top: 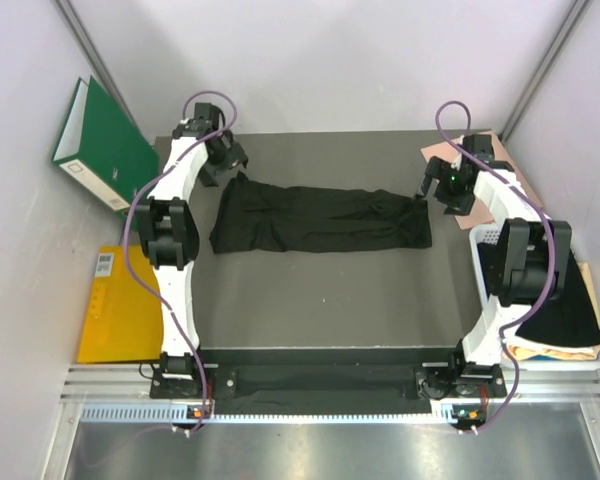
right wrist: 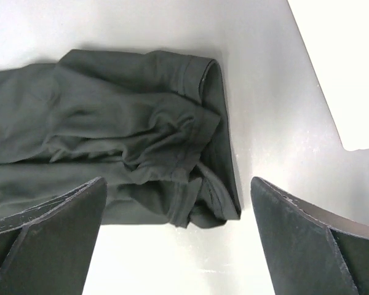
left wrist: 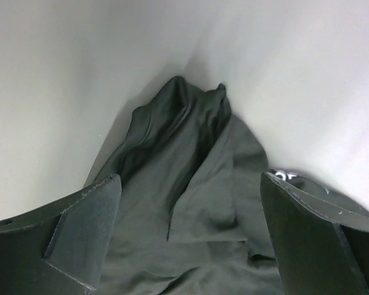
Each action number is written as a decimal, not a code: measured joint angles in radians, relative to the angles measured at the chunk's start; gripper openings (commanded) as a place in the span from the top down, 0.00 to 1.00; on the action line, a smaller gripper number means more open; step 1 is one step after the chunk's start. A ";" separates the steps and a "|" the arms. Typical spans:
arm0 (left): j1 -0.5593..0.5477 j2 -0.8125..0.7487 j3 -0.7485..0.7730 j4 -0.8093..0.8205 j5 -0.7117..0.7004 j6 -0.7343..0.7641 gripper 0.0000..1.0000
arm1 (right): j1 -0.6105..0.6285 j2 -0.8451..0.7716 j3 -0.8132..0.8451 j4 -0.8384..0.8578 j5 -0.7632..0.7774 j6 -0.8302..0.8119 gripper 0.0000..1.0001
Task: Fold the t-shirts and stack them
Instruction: Fold the other side of the tshirt into a rectangle
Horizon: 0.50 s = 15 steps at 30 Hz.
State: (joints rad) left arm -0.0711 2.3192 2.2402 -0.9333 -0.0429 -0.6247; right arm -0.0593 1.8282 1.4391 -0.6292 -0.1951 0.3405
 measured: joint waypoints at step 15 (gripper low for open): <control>-0.010 -0.196 -0.388 0.175 0.200 -0.039 0.42 | 0.000 -0.028 -0.097 0.016 -0.020 0.000 0.00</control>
State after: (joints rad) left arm -0.0814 2.1231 1.8519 -0.7582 0.1574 -0.6636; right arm -0.0593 1.8000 1.3418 -0.6136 -0.2153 0.3408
